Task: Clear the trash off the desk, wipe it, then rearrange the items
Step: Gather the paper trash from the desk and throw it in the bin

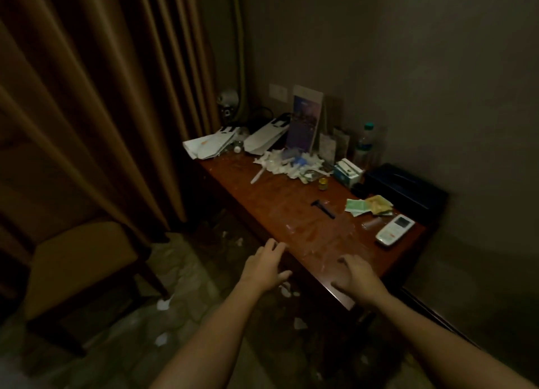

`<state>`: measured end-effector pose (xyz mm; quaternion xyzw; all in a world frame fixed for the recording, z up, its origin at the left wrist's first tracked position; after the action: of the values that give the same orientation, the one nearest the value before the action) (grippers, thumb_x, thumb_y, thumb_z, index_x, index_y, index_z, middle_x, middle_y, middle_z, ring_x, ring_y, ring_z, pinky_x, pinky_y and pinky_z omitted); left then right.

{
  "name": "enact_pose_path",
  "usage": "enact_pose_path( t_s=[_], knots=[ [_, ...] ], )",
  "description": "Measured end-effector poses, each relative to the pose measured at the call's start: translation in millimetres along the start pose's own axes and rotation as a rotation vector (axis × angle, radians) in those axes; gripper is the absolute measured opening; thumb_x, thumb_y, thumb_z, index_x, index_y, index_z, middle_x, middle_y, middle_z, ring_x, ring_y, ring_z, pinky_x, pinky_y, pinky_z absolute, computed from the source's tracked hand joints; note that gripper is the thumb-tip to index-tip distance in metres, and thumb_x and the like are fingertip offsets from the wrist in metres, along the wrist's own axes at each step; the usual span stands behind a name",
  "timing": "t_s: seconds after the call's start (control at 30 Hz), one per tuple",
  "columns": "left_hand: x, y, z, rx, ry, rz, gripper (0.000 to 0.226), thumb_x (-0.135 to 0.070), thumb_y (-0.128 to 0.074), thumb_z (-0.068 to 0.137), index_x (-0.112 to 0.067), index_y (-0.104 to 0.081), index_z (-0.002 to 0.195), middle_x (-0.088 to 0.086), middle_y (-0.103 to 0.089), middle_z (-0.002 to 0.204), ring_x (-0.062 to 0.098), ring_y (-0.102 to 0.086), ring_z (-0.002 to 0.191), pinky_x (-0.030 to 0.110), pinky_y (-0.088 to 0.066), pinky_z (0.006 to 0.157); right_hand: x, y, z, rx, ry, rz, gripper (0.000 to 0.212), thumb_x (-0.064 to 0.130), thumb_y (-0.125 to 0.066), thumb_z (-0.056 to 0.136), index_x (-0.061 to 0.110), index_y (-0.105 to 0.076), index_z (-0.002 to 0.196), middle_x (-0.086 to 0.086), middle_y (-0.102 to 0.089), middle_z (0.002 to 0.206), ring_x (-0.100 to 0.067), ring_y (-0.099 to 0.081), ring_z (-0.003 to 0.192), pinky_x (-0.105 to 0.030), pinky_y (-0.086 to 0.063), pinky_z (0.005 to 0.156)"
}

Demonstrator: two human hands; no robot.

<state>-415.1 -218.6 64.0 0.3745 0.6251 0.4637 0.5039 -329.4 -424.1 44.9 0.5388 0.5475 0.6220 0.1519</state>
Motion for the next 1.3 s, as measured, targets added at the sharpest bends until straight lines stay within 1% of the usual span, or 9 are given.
enact_pose_path(
  t_s=[0.17,0.33,0.43,0.57,0.7,0.83,1.13,1.27,1.3],
  knots=[
    [66,15,34,0.026,0.073,0.022,0.055,-0.041,-0.061,0.089,-0.027,-0.037,0.136,0.000,-0.036,0.139,0.020,-0.046,0.122,0.038,-0.051,0.090,37,-32,68,0.105,0.046,0.075,0.058,0.033,-0.070,0.083,0.017,-0.044,0.132,-0.003,-0.037,0.136,-0.020,-0.040,0.123,-0.031,-0.039,0.101],
    [125,40,89,0.004,0.121,0.004,0.054,-0.042,-0.062,0.088,-0.029,-0.036,0.134,-0.001,-0.037,0.136,0.020,-0.043,0.125,0.037,-0.050,0.091,73,-53,149,0.125,0.056,0.092,0.063,0.036,-0.071,0.082,0.018,-0.042,0.135,-0.001,-0.034,0.136,-0.017,-0.040,0.120,-0.028,-0.041,0.101],
    [158,52,111,0.017,0.159,-0.051,0.057,-0.042,-0.063,0.087,-0.030,-0.035,0.135,-0.002,-0.036,0.136,0.019,-0.044,0.122,0.034,-0.048,0.093,97,-58,193,0.158,0.091,0.078,0.061,0.035,-0.069,0.084,0.017,-0.042,0.135,-0.002,-0.033,0.137,-0.017,-0.039,0.121,-0.027,-0.041,0.100],
    [215,60,133,0.036,0.229,-0.086,0.059,-0.041,-0.064,0.087,-0.029,-0.034,0.137,-0.002,-0.037,0.134,0.018,-0.046,0.120,0.036,-0.049,0.092,134,-66,250,0.200,0.114,0.045,0.055,0.030,-0.070,0.085,0.015,-0.045,0.131,-0.005,-0.033,0.136,-0.022,-0.044,0.117,-0.034,-0.046,0.095],
    [274,67,161,0.015,0.283,-0.140,0.060,-0.042,-0.064,0.087,-0.028,-0.034,0.138,0.000,-0.036,0.138,0.021,-0.045,0.123,0.041,-0.048,0.094,175,-87,307,0.238,0.151,0.009,0.056,0.031,-0.070,0.084,0.017,-0.044,0.132,-0.004,-0.033,0.137,-0.021,-0.043,0.120,-0.034,-0.044,0.100],
    [337,74,204,0.033,0.263,-0.137,0.058,-0.041,-0.064,0.087,-0.029,-0.035,0.136,-0.002,-0.037,0.134,0.019,-0.046,0.121,0.038,-0.048,0.093,213,-115,362,0.245,0.141,0.018,0.058,0.033,-0.069,0.084,0.019,-0.043,0.134,-0.001,-0.031,0.137,-0.019,-0.043,0.121,-0.032,-0.044,0.100],
    [462,115,333,0.149,0.119,-0.155,0.061,-0.039,-0.064,0.088,-0.030,-0.033,0.140,-0.004,-0.034,0.140,0.018,-0.041,0.128,0.038,-0.044,0.101,272,-145,454,0.129,-0.100,0.070,0.054,0.035,-0.070,0.084,0.017,-0.046,0.129,-0.006,-0.031,0.134,-0.023,-0.042,0.121,-0.028,-0.038,0.103],
    [478,109,387,0.222,0.020,-0.153,0.061,-0.039,-0.065,0.087,-0.029,-0.033,0.139,-0.004,-0.032,0.140,0.018,-0.041,0.129,0.039,-0.045,0.101,275,-144,470,0.022,-0.228,0.212,0.050,0.033,-0.070,0.084,0.015,-0.049,0.125,-0.006,-0.031,0.132,-0.017,-0.052,0.102,-0.032,-0.048,0.096],
    [476,105,400,0.244,-0.011,-0.155,0.061,-0.039,-0.065,0.087,-0.029,-0.033,0.138,-0.005,-0.032,0.140,0.018,-0.041,0.128,0.039,-0.045,0.101,273,-142,474,0.000,-0.249,0.217,0.051,0.033,-0.070,0.083,0.016,-0.048,0.127,-0.005,-0.030,0.131,-0.014,-0.052,0.097,-0.030,-0.049,0.092]
  ],
)
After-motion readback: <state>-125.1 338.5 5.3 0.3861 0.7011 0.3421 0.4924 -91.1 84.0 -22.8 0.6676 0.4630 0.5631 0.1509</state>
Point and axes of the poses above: each hand's wrist, its own z-axis towards the middle knuckle, its own y-axis out of the back of the hand, x = y × z, the point moved 3 cm from there along z, towards the middle knuckle
